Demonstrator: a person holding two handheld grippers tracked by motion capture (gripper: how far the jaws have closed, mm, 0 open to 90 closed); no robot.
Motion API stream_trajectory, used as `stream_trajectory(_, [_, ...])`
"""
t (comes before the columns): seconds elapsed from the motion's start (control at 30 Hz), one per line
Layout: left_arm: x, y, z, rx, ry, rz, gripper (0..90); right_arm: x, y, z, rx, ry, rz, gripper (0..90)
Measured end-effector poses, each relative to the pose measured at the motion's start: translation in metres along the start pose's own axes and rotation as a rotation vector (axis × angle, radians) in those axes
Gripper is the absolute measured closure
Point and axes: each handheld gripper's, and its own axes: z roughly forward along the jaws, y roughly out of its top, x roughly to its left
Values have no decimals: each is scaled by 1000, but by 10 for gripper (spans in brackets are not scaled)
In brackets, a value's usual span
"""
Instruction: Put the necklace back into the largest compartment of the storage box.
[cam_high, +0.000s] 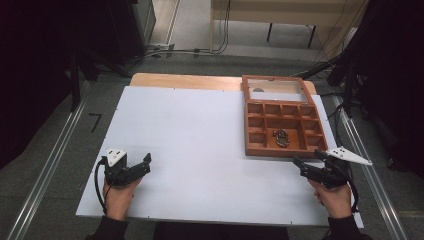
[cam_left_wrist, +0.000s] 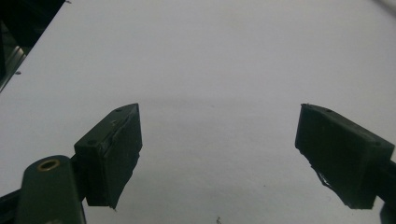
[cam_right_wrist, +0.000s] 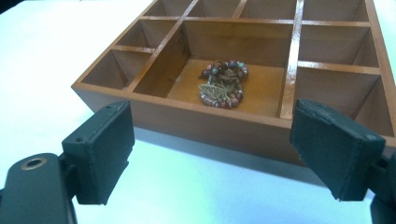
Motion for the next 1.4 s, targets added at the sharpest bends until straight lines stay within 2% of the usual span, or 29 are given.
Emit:
stream_trajectory(0.67, [-2, -1, 0, 1, 0, 4, 154, -14, -16, -16, 6, -23, 16, 121])
stream_trajectory(1.3, [-4, -3, -3, 2, -3, 6, 153, -34, -31, -31, 17, -73, 47, 121])
stream_trajectory(1.4, [-5, -4, -3, 2, -3, 11, 153, -37, -29, -34, 10, -84, 58, 122])
